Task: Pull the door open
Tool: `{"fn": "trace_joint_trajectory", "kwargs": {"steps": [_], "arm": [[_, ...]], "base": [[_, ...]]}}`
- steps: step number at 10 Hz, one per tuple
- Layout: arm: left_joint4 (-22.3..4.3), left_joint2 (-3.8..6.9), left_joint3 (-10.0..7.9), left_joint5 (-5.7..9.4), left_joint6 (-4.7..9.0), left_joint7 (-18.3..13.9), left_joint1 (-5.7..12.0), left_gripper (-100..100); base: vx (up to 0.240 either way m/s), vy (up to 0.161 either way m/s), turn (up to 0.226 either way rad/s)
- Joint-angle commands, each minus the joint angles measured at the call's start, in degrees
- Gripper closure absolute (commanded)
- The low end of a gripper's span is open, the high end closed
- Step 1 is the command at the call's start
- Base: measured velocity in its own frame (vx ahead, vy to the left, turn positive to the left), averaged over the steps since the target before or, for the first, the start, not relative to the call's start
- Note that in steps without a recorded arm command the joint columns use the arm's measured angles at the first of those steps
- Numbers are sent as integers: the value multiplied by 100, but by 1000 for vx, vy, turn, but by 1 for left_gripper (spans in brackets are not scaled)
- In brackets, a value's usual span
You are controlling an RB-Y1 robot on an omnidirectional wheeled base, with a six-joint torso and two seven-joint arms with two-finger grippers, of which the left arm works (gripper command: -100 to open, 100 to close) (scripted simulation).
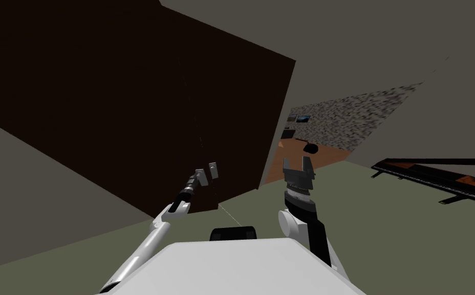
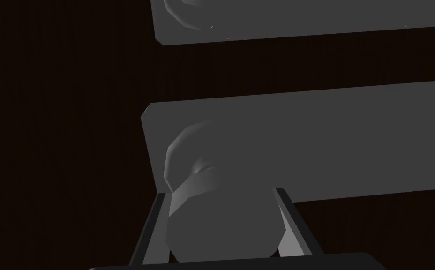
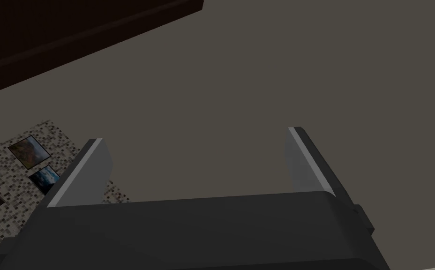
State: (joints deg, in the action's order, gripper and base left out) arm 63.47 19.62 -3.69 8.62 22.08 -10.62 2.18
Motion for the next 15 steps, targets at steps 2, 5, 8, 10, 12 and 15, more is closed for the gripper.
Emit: {"fn": "trace_joint_trajectory", "kwargs": {"steps": [2,5,8,10,12,15], "arm": [[10,136,-36,25,-73,-64,-174,100],[279,153,184,15,-60,-161,-248,-100],[442,176,365,6,-43,-247,-302,-100],[469,182,378,7,-40,-255,-322,-100],[409,150,346,1,-25,-230,-270,-100],[323,107,296,-6,-4,-189,-195,-100]], "base": [[-190,62,75],[-203,-2,-53],[-183,-15,-44],[-121,-12,-24],[119,11,-29],[178,15,-26]]}}
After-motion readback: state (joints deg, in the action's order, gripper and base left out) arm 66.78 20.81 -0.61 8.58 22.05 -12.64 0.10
